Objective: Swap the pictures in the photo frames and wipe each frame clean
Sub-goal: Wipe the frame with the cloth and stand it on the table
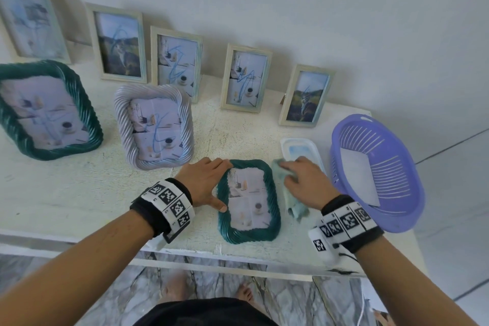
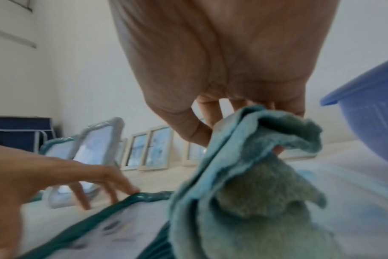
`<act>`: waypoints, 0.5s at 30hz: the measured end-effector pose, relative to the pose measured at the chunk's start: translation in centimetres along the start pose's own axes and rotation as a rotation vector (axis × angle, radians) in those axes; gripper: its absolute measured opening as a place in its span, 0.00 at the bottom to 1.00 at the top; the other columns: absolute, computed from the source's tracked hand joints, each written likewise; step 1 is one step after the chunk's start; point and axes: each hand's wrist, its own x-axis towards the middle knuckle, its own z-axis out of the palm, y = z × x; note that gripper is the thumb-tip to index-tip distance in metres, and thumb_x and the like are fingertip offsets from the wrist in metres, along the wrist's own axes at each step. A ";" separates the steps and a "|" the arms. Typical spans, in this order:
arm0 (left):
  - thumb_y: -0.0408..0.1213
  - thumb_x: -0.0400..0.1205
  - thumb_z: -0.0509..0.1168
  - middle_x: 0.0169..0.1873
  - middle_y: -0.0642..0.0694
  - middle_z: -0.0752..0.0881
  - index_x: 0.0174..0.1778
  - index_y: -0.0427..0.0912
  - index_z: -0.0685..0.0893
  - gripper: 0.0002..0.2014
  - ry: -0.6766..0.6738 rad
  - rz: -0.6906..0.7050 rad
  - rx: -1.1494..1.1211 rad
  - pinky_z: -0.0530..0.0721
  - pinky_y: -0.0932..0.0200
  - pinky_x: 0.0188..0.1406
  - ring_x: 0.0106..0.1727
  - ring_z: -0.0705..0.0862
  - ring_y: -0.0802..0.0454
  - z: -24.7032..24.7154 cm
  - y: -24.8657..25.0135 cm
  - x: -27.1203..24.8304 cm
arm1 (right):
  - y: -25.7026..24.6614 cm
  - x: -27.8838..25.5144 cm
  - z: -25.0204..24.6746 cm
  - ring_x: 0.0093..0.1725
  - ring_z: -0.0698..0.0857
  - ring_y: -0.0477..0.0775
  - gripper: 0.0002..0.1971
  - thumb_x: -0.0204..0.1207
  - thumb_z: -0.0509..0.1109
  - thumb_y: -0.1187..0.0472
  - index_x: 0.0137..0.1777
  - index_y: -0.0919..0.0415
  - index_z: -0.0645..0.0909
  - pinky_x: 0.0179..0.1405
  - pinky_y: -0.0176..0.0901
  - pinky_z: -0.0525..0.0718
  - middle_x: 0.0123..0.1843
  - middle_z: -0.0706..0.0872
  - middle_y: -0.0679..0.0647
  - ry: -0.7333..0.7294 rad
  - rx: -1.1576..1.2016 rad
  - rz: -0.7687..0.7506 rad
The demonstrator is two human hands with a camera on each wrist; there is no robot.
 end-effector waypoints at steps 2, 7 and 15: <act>0.72 0.67 0.68 0.73 0.54 0.70 0.80 0.50 0.56 0.51 -0.004 0.000 0.002 0.81 0.47 0.54 0.67 0.72 0.49 0.0 0.0 0.0 | 1.1 1.9 -0.2 0.48 0.79 0.53 0.23 0.82 0.59 0.62 0.77 0.53 0.71 0.54 0.44 0.77 0.54 0.74 0.55 0.075 -0.062 0.100; 0.72 0.67 0.68 0.75 0.53 0.68 0.81 0.50 0.56 0.52 -0.015 -0.001 0.006 0.81 0.44 0.57 0.69 0.71 0.49 -0.1 0.1 -0.1 | 3.3 5.4 0.0 0.61 0.76 0.69 0.26 0.80 0.57 0.66 0.78 0.57 0.66 0.60 0.56 0.77 0.64 0.72 0.64 0.098 -0.149 0.279; 0.69 0.69 0.69 0.82 0.55 0.60 0.82 0.53 0.55 0.51 -0.027 -0.038 -0.040 0.79 0.43 0.63 0.75 0.67 0.49 -0.1 0.2 -0.4 | 3.3 3.8 1.4 0.70 0.70 0.70 0.34 0.80 0.62 0.60 0.84 0.49 0.52 0.66 0.63 0.74 0.76 0.66 0.65 0.129 -0.290 0.321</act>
